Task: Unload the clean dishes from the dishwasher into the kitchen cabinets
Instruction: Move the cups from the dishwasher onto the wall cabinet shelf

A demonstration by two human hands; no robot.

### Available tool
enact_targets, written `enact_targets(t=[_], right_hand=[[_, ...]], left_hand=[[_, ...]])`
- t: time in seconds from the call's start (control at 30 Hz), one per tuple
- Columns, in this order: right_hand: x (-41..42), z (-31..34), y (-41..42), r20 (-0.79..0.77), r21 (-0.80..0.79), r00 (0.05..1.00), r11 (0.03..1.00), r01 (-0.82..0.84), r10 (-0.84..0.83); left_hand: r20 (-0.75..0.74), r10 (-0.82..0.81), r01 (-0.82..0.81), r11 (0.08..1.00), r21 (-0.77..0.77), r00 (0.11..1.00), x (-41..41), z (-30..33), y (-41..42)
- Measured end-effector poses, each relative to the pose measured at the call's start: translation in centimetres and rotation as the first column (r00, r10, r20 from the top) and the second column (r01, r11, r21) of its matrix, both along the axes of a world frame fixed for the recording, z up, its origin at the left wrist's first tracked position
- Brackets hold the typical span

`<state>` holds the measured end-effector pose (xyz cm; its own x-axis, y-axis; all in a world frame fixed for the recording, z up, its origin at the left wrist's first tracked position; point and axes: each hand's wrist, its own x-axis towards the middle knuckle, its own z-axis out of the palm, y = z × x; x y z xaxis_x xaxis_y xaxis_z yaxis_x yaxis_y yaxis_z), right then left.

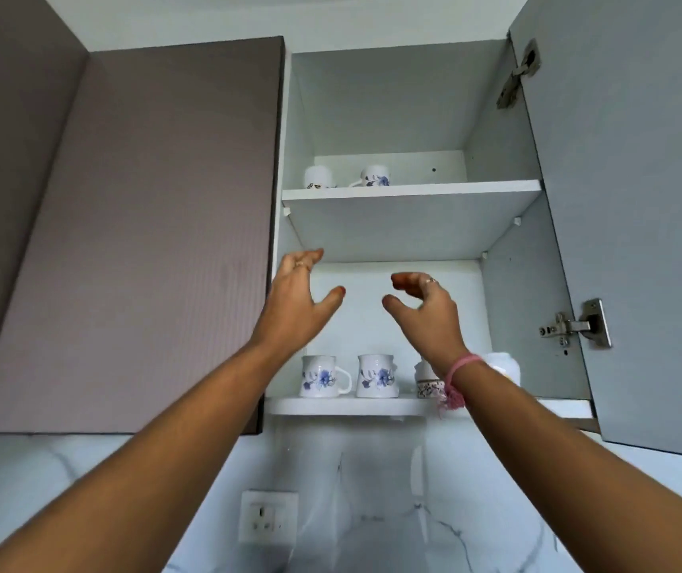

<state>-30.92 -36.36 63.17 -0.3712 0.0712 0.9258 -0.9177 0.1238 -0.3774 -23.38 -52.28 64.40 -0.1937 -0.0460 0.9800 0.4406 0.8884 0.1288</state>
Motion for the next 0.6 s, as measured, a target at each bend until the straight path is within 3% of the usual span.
enact_targets(t=[0.27, 0.6], right_hand=[[12.5, -4.8, 1.5, 0.082, -0.055, 0.992, 0.994, -0.090, 0.095], [25.8, -13.6, 8.6, 0.259, -0.156, 0.950, 0.978, -0.139, 0.176]], left_hand=[[0.137, -0.110, 0.081, 0.976, 0.201, 0.984, 11.6, -6.8, 1.2], [0.269, -0.194, 0.112, 0.950, 0.293, 0.943, 25.4, -15.1, 5.8]])
